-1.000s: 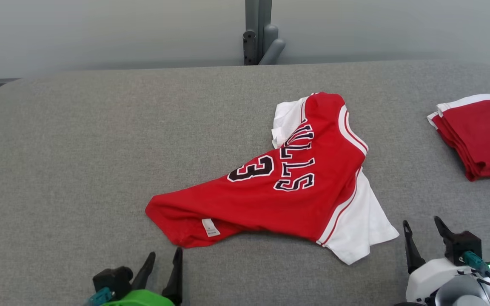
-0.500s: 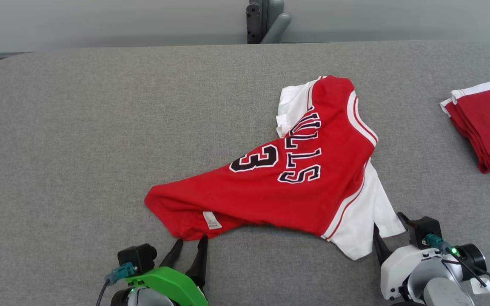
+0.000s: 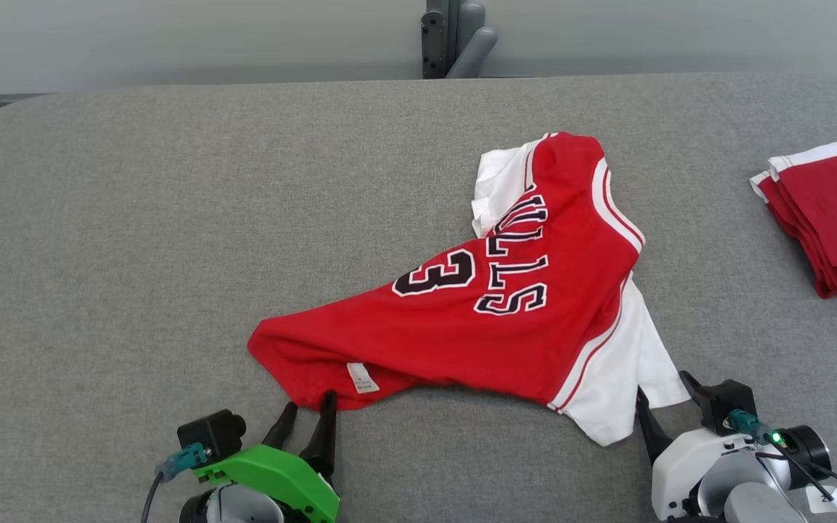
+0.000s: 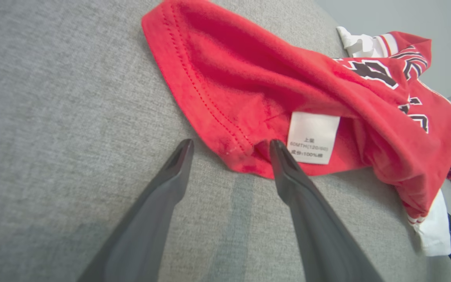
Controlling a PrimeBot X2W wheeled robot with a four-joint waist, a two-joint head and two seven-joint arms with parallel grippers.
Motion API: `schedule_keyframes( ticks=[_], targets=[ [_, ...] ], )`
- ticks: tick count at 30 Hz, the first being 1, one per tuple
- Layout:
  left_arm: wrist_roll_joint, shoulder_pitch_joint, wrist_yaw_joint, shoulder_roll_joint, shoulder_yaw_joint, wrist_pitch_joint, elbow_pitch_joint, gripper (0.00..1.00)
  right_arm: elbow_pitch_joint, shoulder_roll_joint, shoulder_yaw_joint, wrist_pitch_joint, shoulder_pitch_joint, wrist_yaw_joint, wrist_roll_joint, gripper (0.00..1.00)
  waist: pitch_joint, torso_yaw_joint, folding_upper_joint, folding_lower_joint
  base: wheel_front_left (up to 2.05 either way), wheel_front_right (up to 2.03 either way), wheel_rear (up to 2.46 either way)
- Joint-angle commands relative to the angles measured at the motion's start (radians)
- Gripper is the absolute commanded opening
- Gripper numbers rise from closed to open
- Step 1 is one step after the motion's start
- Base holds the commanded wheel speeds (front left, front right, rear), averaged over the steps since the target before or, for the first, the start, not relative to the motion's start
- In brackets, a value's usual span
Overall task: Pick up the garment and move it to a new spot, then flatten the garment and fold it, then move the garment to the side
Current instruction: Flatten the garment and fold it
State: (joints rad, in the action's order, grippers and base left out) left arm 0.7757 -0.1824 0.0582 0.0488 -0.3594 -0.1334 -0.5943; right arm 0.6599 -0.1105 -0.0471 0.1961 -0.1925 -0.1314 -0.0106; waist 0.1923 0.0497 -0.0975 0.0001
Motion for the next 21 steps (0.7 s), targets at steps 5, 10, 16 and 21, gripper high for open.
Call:
schedule_keyframes(
  ticks=[5, 10, 16, 21],
  targets=[
    [0.043, -0.033, 0.022, 0.005, 0.009, -0.004, -0.041, 1.00, 0.025, 0.000, -0.011, 0.004, -0.003, 0.002, 0.007, 1.00, -0.002, -0.009, 0.0001, -0.0001, 0.00, 0.00, 0.00],
    [0.052, -0.046, 0.041, 0.004, -0.024, -0.012, -0.065, 0.29, 0.042, 0.003, -0.029, -0.004, -0.009, 0.002, 0.023, 1.00, -0.006, -0.018, 0.0001, -0.0001, 0.00, 0.00, 0.00],
    [0.068, -0.059, 0.057, 0.004, -0.046, -0.035, -0.091, 0.00, 0.081, -0.015, -0.064, -0.026, -0.028, 0.002, 0.052, 0.24, -0.014, -0.020, 0.0001, -0.0001, 0.00, 0.00, 0.00],
    [0.074, -0.065, 0.064, 0.004, -0.055, -0.048, -0.110, 0.00, 0.108, -0.021, -0.082, -0.030, -0.047, 0.002, 0.073, 0.00, -0.021, -0.021, 0.0001, -0.0001, 0.00, 0.00, 0.00]
  ],
)
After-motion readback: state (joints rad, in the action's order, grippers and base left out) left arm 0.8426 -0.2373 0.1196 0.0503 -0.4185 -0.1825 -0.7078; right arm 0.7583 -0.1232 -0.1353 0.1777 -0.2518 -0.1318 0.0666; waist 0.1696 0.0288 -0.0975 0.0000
